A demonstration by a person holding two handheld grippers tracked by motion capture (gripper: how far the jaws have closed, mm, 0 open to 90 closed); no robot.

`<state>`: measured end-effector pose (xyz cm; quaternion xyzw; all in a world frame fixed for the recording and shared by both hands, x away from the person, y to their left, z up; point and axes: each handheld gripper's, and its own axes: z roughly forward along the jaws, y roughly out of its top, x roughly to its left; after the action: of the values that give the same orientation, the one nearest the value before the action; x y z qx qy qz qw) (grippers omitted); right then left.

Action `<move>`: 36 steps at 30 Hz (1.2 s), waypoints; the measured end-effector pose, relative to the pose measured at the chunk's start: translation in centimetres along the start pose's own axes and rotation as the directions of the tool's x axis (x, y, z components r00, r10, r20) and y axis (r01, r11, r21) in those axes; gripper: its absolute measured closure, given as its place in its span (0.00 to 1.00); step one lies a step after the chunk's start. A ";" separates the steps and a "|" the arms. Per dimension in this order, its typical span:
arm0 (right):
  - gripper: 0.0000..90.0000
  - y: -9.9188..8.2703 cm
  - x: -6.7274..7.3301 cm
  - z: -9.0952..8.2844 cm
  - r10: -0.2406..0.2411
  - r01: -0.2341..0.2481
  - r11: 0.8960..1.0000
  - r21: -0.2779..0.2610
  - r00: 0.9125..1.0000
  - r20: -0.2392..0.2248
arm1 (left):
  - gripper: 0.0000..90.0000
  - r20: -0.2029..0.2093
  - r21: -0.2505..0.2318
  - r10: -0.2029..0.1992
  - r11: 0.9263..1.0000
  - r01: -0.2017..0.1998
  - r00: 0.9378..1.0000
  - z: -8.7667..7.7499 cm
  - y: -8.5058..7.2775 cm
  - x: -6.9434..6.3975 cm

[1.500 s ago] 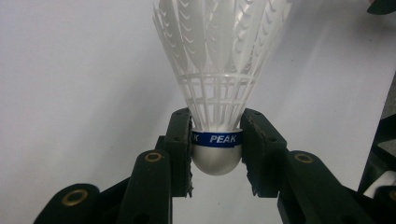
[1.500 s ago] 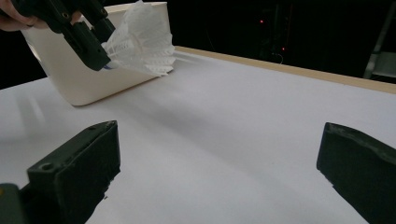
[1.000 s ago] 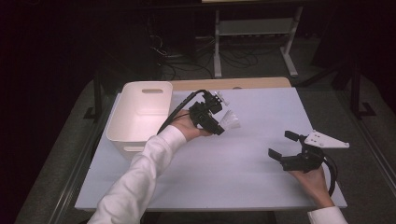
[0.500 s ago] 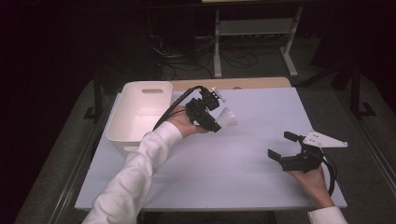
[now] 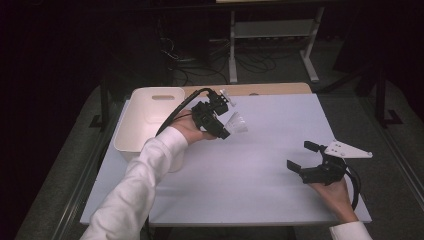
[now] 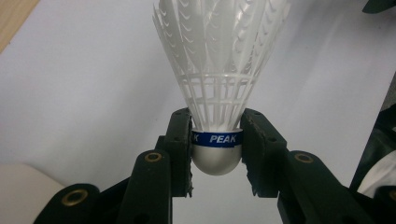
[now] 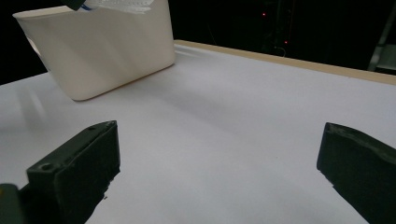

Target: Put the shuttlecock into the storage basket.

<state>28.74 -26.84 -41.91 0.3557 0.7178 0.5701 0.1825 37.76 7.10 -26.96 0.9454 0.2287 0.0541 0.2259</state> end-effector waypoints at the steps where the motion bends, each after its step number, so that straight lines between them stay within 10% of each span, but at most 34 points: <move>1: 0.00 0.0 0.0 0.0 -0.003 0.003 1.000 -0.001 1.000 0.000 | 0.72 -0.004 -0.002 -0.003 1.000 0.003 1.000 -0.1 -0.1 0.1; 36: 0.00 0.0 0.0 0.0 -0.004 0.004 1.000 -0.003 1.000 0.000 | 0.72 -0.081 -0.012 -0.087 0.996 0.087 0.993 -5.2 -3.9 3.2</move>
<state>28.71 -26.87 -41.88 0.3542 0.7176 0.5707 0.1841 37.95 13.73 -24.05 0.9306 0.2785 0.0835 0.2225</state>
